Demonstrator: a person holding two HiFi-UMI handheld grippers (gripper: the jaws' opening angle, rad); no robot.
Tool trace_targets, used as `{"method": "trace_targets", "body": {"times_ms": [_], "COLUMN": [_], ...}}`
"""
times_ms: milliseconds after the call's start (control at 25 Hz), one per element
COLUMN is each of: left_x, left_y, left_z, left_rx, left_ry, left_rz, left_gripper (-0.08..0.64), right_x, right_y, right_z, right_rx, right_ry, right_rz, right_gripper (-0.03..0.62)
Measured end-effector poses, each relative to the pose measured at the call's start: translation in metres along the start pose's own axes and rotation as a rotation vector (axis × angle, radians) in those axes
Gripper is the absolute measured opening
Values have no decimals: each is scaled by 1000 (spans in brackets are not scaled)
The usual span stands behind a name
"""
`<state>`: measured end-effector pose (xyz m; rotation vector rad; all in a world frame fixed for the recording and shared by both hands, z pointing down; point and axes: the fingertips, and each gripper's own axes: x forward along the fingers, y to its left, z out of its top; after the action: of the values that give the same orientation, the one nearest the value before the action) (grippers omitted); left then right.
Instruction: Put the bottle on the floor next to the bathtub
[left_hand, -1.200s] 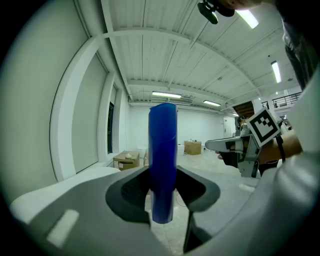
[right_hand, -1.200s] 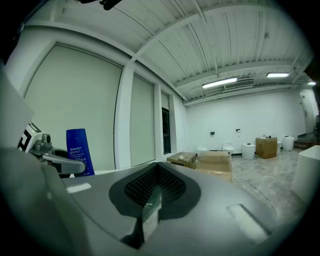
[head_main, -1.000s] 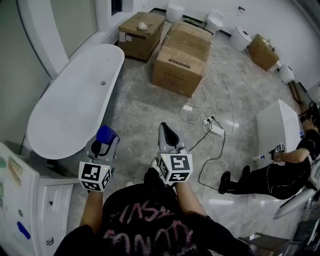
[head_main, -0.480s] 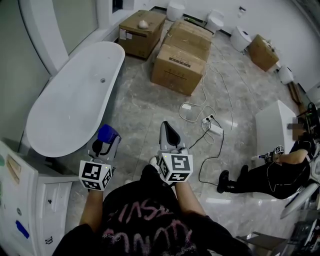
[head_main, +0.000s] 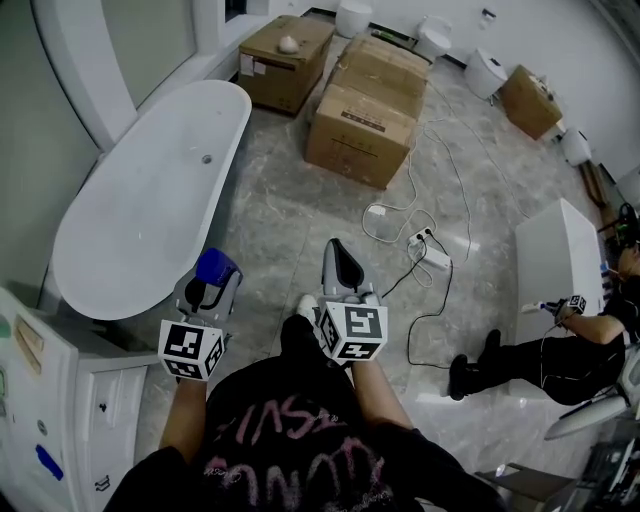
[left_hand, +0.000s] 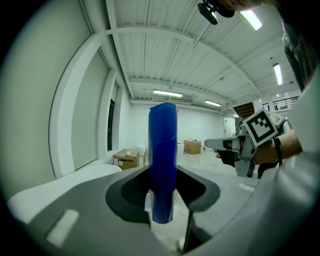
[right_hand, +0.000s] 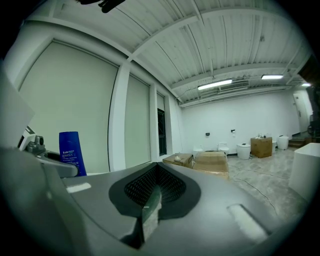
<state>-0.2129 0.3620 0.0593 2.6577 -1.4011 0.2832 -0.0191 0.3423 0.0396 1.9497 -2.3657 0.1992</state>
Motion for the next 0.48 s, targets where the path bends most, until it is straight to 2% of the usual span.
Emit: {"method": "trace_targets", "body": {"times_ms": [480], "left_x": [88], "left_y": [22], "left_z": [6], "left_rx": [-10], "left_ry": [43], "left_rz": [-2], "left_gripper": [164], "right_x": [83], "right_y": [-52], "right_z": [-2], "right_rx": [21], "right_ry": [36], "right_rz": [11], "right_gripper": [26]}}
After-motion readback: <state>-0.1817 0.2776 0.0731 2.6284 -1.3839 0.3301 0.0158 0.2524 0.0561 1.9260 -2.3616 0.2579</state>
